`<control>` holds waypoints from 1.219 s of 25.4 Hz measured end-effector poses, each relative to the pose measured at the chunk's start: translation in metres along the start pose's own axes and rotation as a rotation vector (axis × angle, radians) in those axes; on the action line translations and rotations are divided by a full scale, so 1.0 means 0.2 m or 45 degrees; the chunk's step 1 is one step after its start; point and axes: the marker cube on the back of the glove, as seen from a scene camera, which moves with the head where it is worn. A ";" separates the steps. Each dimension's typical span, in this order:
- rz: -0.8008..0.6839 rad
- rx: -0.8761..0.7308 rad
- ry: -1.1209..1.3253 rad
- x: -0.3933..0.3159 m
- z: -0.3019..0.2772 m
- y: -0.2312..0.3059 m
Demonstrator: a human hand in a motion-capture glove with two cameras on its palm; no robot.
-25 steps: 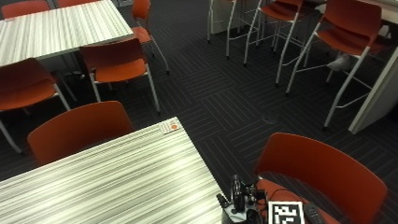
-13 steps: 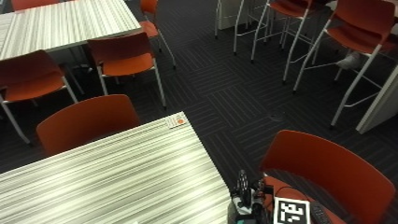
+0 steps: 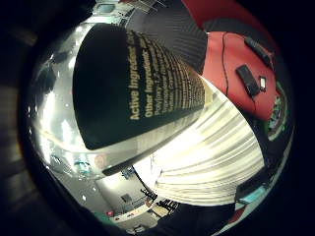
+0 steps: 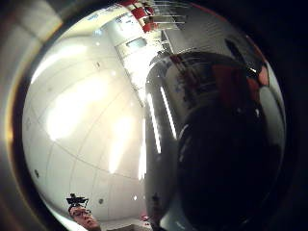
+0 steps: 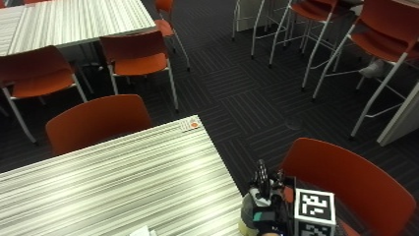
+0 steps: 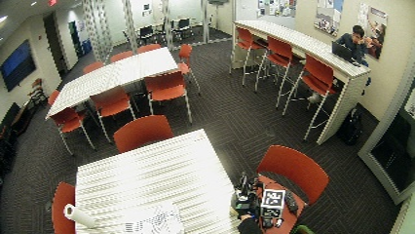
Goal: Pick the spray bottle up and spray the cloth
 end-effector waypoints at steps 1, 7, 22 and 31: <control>-0.037 -0.015 0.033 -0.07 -0.01 0.01; -0.096 -0.004 0.017 -0.26 -0.05 0.02; -0.076 -0.237 0.017 -0.24 0.38 0.24; -0.057 -0.434 0.018 -0.27 0.64 0.44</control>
